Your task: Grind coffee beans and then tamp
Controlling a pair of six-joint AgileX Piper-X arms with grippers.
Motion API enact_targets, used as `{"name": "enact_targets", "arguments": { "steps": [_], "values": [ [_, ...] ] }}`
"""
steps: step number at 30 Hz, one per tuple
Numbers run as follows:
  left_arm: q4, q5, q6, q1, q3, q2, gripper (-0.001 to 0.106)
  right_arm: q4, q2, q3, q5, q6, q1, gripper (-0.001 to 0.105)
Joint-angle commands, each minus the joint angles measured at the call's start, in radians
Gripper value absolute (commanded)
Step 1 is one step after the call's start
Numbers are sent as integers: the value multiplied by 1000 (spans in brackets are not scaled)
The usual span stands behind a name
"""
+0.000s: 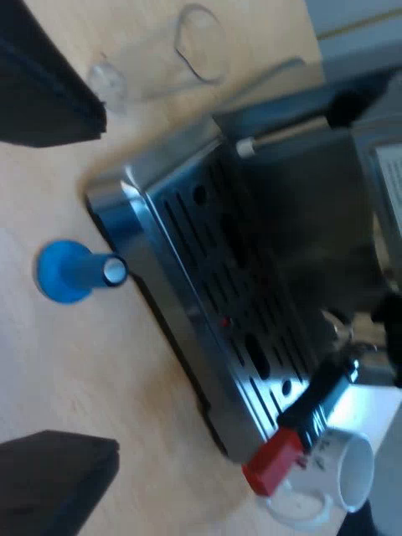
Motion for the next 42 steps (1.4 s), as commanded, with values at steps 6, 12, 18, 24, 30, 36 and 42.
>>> {"name": "enact_targets", "arguments": {
  "steps": [6,12,18,24,30,36,42],
  "values": [
    [-125,64,-11,-103,-8,129,71,-1,121,-118,-28,-64,120,71],
    [-193,126,-11,-166,-8,233,71,-1,176,-135,-35,-79,222,71],
    [-272,162,-2,-184,-8,328,71,-9,221,-135,-35,-79,365,71],
    [-353,235,5,-184,33,374,70,-35,277,-135,1,-75,521,71],
    [-384,242,5,-184,77,374,68,-57,348,-128,119,-62,704,71],
    [-393,242,5,-184,80,374,68,-174,406,-66,226,73,881,71],
    [-393,242,5,-184,80,374,68,-365,448,46,424,208,1082,71]
  ]
}}
